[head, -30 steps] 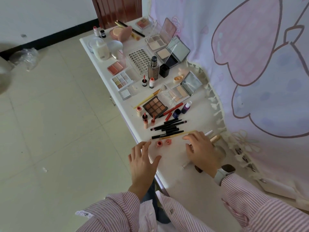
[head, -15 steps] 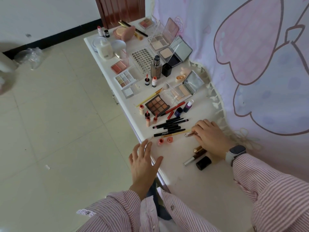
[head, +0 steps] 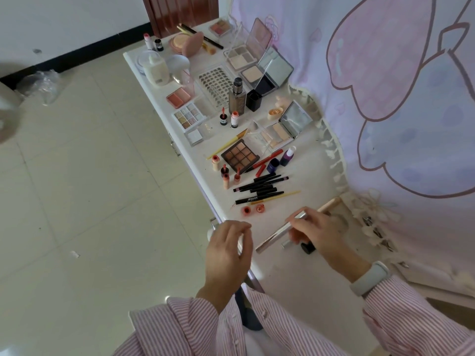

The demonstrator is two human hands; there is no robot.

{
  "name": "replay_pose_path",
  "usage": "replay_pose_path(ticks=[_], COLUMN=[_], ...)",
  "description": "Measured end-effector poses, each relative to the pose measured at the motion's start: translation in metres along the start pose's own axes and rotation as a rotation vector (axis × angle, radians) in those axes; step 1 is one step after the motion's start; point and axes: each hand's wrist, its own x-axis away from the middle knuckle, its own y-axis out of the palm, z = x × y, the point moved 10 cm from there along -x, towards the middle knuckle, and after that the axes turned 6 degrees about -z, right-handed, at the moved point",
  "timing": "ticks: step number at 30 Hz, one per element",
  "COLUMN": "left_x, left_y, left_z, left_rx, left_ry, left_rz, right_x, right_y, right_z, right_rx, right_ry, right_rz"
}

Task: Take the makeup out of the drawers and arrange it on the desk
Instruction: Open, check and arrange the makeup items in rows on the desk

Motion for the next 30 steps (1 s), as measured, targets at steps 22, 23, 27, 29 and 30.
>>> replay_pose_path(ticks=[22,23,27,29,30], left_x=[0.005,0.004,0.005,0.005,0.005], left_y=[0.060,0.059,0.061,0.061,0.061], left_z=[-0.004,-0.005,0.004,0.004,0.002], left_rx=[-0.046,-0.075,-0.188,-0.192,-0.184], left_ry=[-0.270,-0.266,-0.200,-0.208,-0.225], left_rz=[-0.649,-0.665,-0.728,-0.732,-0.727], right_x=[0.013,0.012,0.000,0.000,0.002], right_y=[0.040,0.040,0.027,0.025,0.028], right_z=[-0.018,-0.018,-0.012,-0.016,-0.019], right_rx=[0.406,0.408,0.490,0.566,0.560], right_ry=[-0.322,-0.331,-0.199,-0.237,-0.259], right_rz=[-0.222,-0.231,-0.112,-0.086,-0.117])
